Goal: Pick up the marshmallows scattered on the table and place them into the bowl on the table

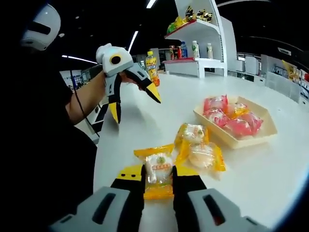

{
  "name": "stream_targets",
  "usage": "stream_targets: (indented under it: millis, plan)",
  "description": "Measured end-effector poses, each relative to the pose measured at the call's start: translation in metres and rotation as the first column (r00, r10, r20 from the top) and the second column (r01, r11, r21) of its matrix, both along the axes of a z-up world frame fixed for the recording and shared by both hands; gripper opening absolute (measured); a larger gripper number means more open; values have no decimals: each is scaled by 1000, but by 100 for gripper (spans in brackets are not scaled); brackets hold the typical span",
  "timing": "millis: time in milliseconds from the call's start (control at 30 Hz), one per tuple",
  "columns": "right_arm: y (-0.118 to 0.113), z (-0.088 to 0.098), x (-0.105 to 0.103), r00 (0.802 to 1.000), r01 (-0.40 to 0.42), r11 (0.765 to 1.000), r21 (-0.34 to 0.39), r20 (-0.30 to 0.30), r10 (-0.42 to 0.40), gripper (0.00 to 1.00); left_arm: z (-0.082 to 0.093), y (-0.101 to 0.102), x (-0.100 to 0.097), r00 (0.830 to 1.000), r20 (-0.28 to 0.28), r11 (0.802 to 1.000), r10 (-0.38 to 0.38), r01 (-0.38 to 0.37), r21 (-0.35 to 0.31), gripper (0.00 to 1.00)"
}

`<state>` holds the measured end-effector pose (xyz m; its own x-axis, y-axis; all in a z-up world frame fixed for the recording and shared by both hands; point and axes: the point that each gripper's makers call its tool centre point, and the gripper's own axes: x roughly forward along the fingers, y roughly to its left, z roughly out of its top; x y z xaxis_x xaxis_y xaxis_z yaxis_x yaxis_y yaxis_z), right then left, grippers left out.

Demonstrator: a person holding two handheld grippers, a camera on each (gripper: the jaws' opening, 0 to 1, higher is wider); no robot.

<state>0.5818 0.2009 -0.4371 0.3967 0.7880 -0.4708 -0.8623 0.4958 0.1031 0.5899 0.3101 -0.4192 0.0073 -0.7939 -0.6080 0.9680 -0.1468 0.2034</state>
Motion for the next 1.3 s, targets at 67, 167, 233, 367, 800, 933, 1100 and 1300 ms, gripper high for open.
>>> stream_targets:
  millis: [67,167,233,367,800,933,1100,1300]
  plan:
    - [-1,4,0,1000,-2,1000,11,3,2,22,0,0,0,1000,1,1000,1,-1,0,59]
    - [0,11,1,1000,-1,999,45,5,1,22,1,0,1,1000,0,1000,2,-2,-3,59]
    - [1,13,1,1000,-1,999,45,15,0,22,0,0,0,1000,0,1000,1,-1,-1,59]
    - [1,16,2,1000,-1,999,54,23,0,22,0,-1,0,1000,-1,1000,-1,1,0,59]
    - [1,27,10,996,4,998,67,86,-10,22,-1,0,1,1000,-1,1000,0,0,1,59]
    - [-1,31,15,994,14,997,74,108,-22,22,-1,1,1,1000,-3,1000,1,-1,2,59]
    - [-5,34,24,990,40,996,74,133,-49,21,-1,2,1,1000,-1,1000,3,-3,0,59]
    - [-5,48,37,973,65,991,116,213,-89,21,-3,1,0,1000,-7,1000,1,-1,3,59]
